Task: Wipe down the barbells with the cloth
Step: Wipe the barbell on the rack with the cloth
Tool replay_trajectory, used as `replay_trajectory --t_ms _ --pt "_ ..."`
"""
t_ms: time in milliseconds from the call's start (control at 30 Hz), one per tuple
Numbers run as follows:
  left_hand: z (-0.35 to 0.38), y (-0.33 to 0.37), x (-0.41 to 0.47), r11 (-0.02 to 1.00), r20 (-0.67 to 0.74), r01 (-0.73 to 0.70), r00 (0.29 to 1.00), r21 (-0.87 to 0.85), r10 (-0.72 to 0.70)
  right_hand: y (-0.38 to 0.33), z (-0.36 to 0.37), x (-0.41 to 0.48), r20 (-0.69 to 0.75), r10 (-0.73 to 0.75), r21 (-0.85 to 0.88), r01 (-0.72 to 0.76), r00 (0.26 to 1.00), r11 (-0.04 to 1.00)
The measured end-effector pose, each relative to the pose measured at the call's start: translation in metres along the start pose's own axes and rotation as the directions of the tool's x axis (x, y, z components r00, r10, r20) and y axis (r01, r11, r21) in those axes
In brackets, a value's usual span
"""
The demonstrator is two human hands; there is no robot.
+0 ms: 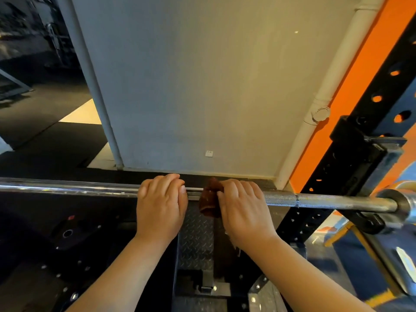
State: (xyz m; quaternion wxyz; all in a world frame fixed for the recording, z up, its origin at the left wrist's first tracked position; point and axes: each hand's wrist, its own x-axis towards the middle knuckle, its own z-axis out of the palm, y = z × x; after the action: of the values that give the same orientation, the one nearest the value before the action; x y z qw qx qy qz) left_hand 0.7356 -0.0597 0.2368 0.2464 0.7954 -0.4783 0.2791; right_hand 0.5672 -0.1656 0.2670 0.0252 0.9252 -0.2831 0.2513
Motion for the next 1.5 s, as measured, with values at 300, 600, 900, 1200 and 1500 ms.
replay_trajectory --t_ms 300,600,900,1200,1500 --pt "0.003 0.001 0.003 1.000 -0.035 0.003 0.999 0.014 -0.002 0.039 -0.006 -0.020 -0.002 -0.018 0.017 0.018 1.000 1.000" --pt "0.001 0.007 0.005 0.999 -0.030 0.035 0.999 0.024 -0.034 0.018 0.004 -0.024 -0.081 0.227 0.071 -0.222 0.970 0.972" --pt "-0.001 0.009 0.003 0.999 -0.042 0.048 0.998 0.015 -0.047 0.061 -0.010 -0.040 -0.113 0.229 0.033 -0.227 0.967 0.973" --pt "-0.004 0.010 0.009 0.997 0.045 0.071 0.996 0.043 -0.073 0.051 -0.039 0.004 0.209 0.200 -0.080 -0.187 0.957 0.979" --pt "-0.006 0.006 0.010 0.997 0.104 0.014 0.994 0.075 -0.022 0.032 -0.012 -0.010 -0.053 0.136 -0.014 -0.137 0.989 0.991"
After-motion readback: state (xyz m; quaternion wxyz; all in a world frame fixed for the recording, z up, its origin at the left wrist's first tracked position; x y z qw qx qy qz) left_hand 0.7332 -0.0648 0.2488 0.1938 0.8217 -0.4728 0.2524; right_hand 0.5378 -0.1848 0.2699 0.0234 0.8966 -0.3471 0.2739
